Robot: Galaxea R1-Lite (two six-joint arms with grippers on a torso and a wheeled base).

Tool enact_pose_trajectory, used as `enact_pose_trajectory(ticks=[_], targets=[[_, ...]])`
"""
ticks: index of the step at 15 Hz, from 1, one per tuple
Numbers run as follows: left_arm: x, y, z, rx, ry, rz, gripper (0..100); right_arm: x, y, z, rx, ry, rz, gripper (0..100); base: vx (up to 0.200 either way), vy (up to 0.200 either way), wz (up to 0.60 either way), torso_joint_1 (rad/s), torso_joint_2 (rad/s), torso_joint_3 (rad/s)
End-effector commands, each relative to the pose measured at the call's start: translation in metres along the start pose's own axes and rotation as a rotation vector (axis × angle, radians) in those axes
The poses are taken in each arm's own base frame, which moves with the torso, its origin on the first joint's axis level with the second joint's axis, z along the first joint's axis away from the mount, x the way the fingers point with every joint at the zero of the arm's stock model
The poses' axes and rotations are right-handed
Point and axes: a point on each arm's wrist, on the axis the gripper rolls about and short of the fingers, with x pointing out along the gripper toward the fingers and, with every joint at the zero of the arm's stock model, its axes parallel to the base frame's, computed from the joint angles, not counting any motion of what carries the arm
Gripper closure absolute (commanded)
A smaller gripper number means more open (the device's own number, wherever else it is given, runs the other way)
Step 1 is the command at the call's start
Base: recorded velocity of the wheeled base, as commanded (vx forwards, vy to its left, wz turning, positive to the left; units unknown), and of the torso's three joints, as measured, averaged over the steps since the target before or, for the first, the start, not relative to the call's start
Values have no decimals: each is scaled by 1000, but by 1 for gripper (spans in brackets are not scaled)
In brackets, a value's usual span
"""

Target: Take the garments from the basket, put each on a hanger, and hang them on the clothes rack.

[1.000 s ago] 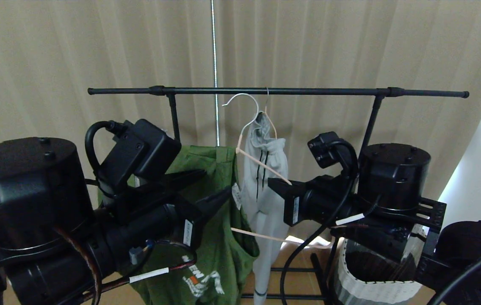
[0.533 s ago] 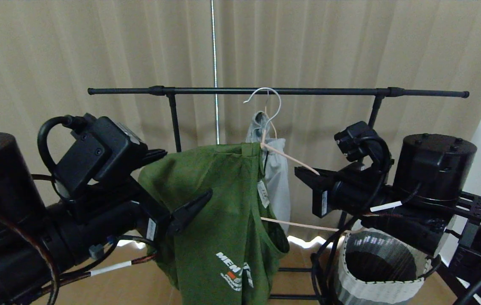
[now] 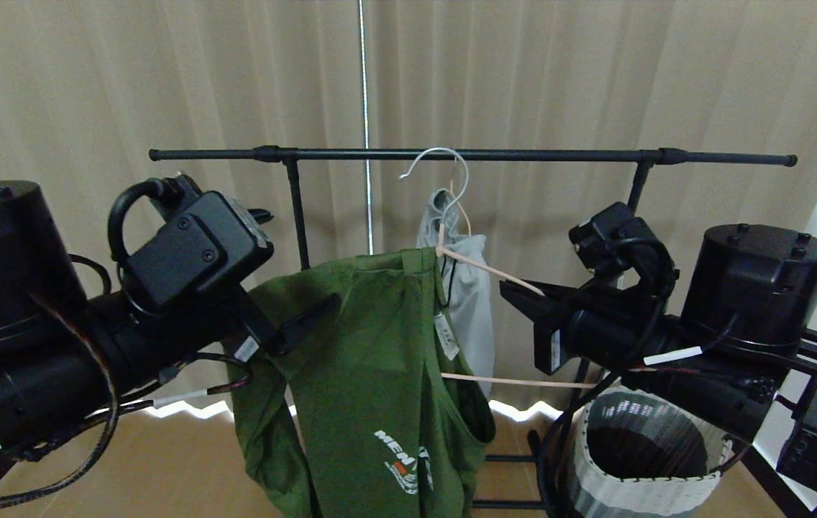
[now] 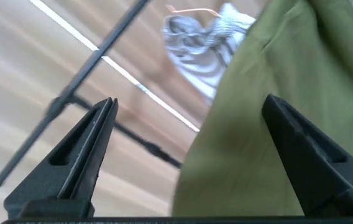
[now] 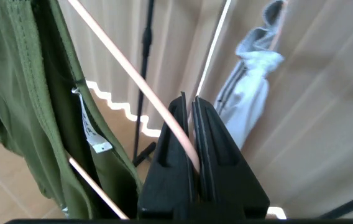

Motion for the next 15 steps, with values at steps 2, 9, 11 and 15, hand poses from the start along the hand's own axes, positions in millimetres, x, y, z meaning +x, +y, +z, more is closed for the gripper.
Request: enact_pose_trajectory(ticks=[2,9,11,15], targets=[[20,-12,-6,4,29,-52,0,-3,11,2,-6,-10,37,100,0,0,0,0,0,0],[21,-8,-8,2,37,-37,100,-11,14,3,-7,-16,50,100,0,0,0,0,0,0],[21,-8,-8,3,36,-38,100,-12,14,4,-7,-19,50,100,0,0,0,0,0,0],[21,-8,-8,2,39,-37,100,-12,14,4,-7,-20,50,100,0,0,0,0,0,0]])
